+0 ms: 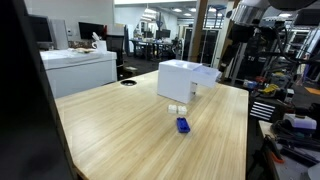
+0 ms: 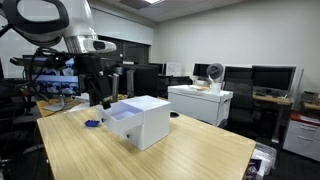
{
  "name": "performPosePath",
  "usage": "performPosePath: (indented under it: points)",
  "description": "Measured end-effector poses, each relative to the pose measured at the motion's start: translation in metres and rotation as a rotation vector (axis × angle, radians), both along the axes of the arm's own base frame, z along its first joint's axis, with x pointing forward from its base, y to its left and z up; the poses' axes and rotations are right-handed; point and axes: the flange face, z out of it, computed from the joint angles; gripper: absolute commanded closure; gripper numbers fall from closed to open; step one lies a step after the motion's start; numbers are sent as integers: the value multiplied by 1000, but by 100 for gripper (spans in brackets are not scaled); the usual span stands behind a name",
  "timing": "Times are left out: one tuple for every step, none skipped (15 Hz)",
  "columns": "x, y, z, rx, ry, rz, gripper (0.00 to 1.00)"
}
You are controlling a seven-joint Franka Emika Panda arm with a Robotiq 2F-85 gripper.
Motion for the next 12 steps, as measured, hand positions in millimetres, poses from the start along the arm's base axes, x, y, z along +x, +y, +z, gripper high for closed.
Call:
performPosePath:
  points:
    - [1,-1,2,-2,-10,-2,43]
    - [2,-2,3,-1,-20,-4,50]
    - [2,-4,3,0,-33,-8,58]
    - [3,-6,2,1,-46,-12,65]
    - [5,-8,1,3,-61,-15,70]
    - [7,-10,-1,3,-76,-17,76]
    - [9,-13,-4,2,-92,-20,84]
    - [11,-15,-6,0,-108,-21,89]
    - [13,-17,-9,-2,-123,-22,96]
    - [16,-19,-13,-4,-135,-22,98]
    - [18,-19,-16,-4,-142,-21,100]
    - [19,-19,-19,0,-141,-21,100]
